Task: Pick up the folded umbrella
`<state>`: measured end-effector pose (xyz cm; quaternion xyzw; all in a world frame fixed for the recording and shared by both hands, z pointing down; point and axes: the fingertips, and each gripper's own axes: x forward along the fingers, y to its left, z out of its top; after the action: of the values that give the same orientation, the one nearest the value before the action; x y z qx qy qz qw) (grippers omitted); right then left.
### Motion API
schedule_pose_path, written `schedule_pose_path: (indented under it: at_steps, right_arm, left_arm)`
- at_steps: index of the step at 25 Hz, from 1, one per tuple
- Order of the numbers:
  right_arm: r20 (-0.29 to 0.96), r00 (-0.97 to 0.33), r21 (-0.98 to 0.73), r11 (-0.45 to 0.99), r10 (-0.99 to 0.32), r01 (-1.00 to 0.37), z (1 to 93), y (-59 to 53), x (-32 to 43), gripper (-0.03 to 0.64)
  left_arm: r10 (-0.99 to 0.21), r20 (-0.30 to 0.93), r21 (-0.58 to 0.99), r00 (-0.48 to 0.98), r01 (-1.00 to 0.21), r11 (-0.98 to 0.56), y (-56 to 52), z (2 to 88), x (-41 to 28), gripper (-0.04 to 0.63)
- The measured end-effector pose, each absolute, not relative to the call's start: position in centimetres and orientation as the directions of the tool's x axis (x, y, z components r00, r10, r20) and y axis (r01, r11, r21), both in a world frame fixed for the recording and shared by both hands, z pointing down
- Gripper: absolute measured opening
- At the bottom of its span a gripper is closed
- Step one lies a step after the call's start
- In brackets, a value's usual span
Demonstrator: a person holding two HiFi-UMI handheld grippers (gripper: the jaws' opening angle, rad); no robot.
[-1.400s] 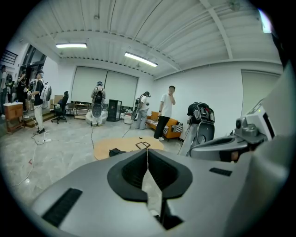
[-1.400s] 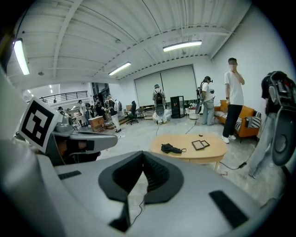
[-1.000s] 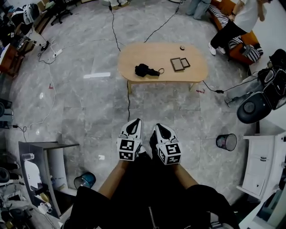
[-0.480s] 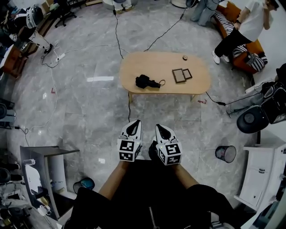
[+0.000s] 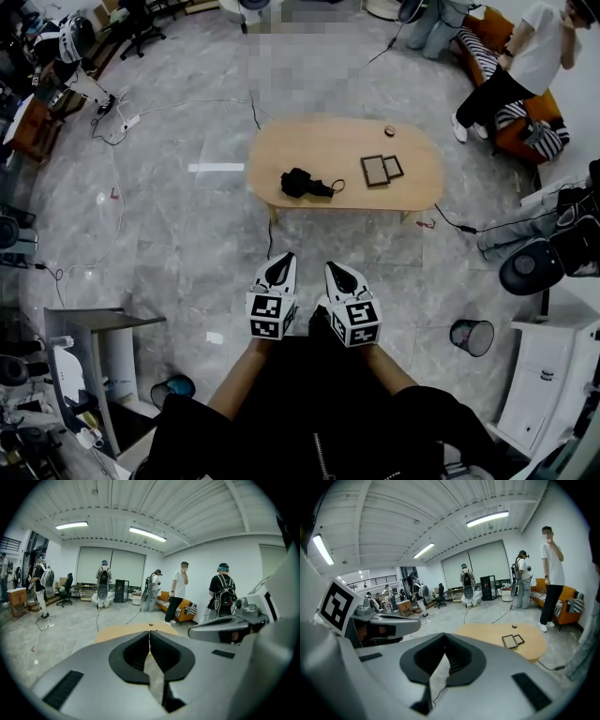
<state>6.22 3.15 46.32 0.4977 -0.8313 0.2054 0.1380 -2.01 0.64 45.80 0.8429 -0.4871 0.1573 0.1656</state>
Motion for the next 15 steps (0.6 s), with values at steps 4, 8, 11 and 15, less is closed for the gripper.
schedule_pose_path:
  at_steps: [4,8,11,15]
  right_arm:
    - [0.431,-0.479,-0.213,0.430,-0.765,-0.878,46.4,1.8,7.7,0.011]
    - [0.427,-0.486,-0.224,0.432,-0.762,-0.874,46.6,1.0,9.2,0.011]
    - [0.435,-0.478,-0.246,0.410,-0.763,-0.878,47.2,0.7,10.4,0.011]
    - [0.433,-0.473,-0.267,0.392,-0.767,-0.880,47.6,0.4,11.5,0.011]
  left_arm:
    - [-0.770,0.440,0.122,0.462,-0.880,-0.459,-0.5,45.9,-0.5,0.015]
    - [-0.769,0.450,0.120,0.454,-0.884,-0.452,-1.1,46.0,1.1,0.015]
    - [-0.761,0.462,0.105,0.455,-0.880,-0.462,-1.4,46.2,2.0,0.015]
    - [-0.761,0.470,0.100,0.447,-0.884,-0.457,-1.5,46.2,2.4,0.015]
